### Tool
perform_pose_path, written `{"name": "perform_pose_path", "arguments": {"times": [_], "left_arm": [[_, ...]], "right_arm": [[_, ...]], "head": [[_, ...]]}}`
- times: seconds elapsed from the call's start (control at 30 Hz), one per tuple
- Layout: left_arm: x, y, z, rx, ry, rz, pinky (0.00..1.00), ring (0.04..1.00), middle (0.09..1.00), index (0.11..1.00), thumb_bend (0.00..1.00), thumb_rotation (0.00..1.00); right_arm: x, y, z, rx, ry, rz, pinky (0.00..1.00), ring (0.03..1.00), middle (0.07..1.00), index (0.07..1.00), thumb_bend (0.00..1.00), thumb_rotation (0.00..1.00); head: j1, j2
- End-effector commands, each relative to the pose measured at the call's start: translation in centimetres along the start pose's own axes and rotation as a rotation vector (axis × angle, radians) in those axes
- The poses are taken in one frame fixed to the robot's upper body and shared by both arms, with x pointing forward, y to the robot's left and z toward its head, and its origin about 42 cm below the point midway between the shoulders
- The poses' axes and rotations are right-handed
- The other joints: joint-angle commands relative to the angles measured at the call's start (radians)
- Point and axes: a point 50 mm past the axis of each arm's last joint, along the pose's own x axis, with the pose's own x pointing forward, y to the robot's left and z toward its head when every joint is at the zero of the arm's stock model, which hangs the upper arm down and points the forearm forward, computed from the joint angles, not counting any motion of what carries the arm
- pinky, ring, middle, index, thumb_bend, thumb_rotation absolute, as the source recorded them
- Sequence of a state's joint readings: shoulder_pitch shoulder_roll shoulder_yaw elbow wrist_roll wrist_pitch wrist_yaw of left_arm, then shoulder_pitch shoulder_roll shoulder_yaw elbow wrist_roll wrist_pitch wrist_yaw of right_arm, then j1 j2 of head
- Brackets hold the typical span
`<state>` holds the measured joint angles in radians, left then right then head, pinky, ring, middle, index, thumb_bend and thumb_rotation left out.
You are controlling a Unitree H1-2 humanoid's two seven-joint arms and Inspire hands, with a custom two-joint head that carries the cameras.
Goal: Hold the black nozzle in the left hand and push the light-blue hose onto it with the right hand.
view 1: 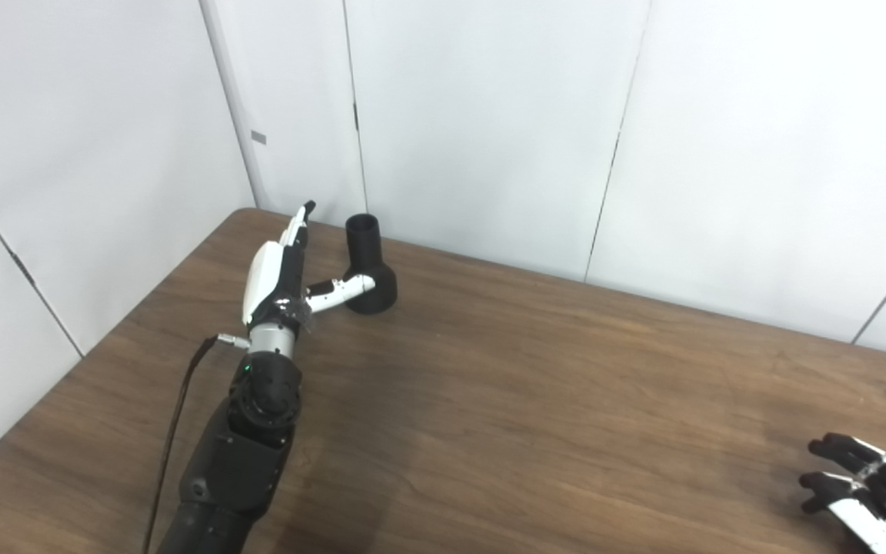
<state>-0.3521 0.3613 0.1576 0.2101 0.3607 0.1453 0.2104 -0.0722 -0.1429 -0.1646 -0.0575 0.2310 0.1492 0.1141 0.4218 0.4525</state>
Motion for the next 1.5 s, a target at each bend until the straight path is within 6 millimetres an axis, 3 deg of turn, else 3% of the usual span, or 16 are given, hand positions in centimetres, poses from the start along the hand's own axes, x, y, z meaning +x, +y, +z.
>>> {"name": "perform_pose_path", "arguments": {"times": [0.0,0.27,0.5,0.8,0.93,1.2,1.47], "left_arm": [[1.9,1.5,2.2,-0.002,-0.085,0.034,1.0,1.0,1.0,1.0,1.0,0.43],[2.8,0.7,1.4,-0.021,-0.016,-0.015,0.97,1.0,1.0,1.0,1.0,0.42],[3.6,0.0,1.7,-0.128,0.047,-0.038,0.98,1.0,1.0,1.0,1.0,0.43],[4.6,-0.6,1.4,-0.146,0.059,-0.071,0.99,1.0,1.0,1.0,1.0,0.41],[4.8,-1.1,1.4,-0.129,0.056,-0.072,0.93,1.0,1.0,1.0,1.0,0.41],[5.0,-2.1,1.8,-0.124,0.05,-0.113,0.94,0.998,1.0,1.0,1.0,0.4],[5.0,-3.1,1.5,-0.048,0.059,-0.132,0.83,0.94,0.984,0.983,1.0,0.41]], "right_arm": [[0.3,0.1,1.1,0.004,-0.049,0.006,0.36,0.517,0.658,0.599,0.99,0.22],[-0.1,-0.4,1.0,0.024,-0.042,0.011,0.36,0.515,0.662,0.601,0.99,0.22],[-0.4,-0.5,0.8,0.008,-0.031,0.011,0.37,0.496,0.657,0.605,0.99,0.22],[-0.7,-0.4,1.0,-0.01,-0.033,0.009,0.37,0.494,0.647,0.602,1.0,0.25],[-0.8,-0.4,0.9,0.004,-0.031,0.011,0.36,0.486,0.64,0.6,1.0,0.24],[-0.8,-0.3,0.9,-0.016,-0.038,0.013,0.36,0.483,0.641,0.597,0.98,0.22],[-1.1,-0.1,1.2,-0.002,-0.038,0.014,0.37,0.489,0.656,0.612,0.91,0.19]], "head": [[0.0,0.001],[0.001,0.003],[-0.002,0.011],[-0.01,0.018],[-0.012,0.022],[-0.018,0.026],[-0.023,0.032]]}}
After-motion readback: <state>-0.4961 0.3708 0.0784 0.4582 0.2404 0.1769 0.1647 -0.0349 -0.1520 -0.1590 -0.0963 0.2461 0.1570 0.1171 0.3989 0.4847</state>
